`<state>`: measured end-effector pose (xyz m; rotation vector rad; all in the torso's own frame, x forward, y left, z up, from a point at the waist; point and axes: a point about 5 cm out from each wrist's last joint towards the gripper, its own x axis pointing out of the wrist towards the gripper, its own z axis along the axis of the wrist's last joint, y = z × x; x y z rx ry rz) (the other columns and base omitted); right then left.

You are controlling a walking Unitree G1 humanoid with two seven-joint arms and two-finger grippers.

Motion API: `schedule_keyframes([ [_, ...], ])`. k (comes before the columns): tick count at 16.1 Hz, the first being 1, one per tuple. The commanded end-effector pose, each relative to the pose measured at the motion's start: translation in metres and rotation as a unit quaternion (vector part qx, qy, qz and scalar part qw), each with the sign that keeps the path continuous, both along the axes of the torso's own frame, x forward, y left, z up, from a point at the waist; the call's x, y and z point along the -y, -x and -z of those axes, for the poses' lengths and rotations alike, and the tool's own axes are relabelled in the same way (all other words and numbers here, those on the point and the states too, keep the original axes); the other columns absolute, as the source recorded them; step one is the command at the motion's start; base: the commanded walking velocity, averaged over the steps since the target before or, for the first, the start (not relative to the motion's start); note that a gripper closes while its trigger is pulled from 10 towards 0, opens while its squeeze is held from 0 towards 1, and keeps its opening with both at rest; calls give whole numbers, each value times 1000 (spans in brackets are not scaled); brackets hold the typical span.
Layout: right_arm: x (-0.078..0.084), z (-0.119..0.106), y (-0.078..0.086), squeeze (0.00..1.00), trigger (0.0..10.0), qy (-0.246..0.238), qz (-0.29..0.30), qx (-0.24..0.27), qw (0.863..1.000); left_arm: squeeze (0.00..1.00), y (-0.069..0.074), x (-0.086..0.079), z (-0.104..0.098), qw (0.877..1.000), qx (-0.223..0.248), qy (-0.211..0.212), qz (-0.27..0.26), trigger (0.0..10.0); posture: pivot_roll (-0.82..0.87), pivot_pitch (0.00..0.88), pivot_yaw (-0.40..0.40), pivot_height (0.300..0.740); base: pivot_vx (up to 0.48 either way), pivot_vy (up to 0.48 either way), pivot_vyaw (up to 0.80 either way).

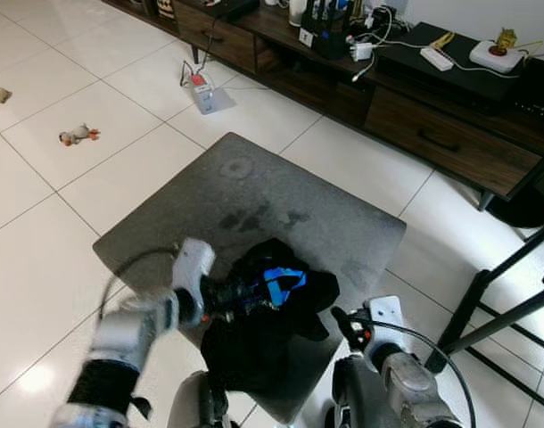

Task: Hang hanger

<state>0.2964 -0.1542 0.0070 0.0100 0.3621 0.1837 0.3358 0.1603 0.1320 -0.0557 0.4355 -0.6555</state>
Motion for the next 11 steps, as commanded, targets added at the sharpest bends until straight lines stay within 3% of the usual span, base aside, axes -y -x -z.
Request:
schedule_keyframes([
  [1, 0, 5, 3, 0, 10000, -1, 4, -11, 1000, 0, -4, -3, -21, 999, 31, 10, 6, 0, -15, 218, 28, 597, 0, 0, 0],
  [2, 1, 4, 3, 0, 10000, -1, 5, -11, 1000, 0, -8, -5, -31, 999, 46, 14, 1, 0, -13, 215, 29, 597, 0, 0, 0],
  [5, 2, 2, 0, 0, 10000, -1, 9, -6, 1000, 0, -27, -14, -108, 982, 169, 80, -23, 0, 1, 194, 33, 597, 0, 0, 0],
  [6, 3, 1, -1, 0, 10000, -1, 10, -4, 1000, 0, -29, -15, -121, 977, 190, 94, -24, 0, 2, 191, 33, 597, 0, 0, 0],
  [7, 3, -3, -5, 0, 10000, -1, 13, 6, 1000, 0, -28, -16, -164, 952, 269, 145, -20, 0, 5, 183, 36, 597, 0, 0, 0],
  [9, 3, -6, -7, 0, 10000, -1, 15, 14, 1000, 0, -21, -15, -192, 925, 324, 196, -6, 0, 6, 180, 41, 597, 0, 0, 0],
  [10, 3, -9, -9, 0, 10000, -2, 18, 23, 1000, 0, -14, -11, -208, 905, 357, 231, 10, 0, 8, 178, 43, 597, 0, 0, 0],
  [11, 2, -12, -11, 0, 10000, -2, 20, 30, 999, 0, -10, -5, -205, 906, 358, 225, 26, 0, 11, 177, 46, 597, 0, 0, 0],
])
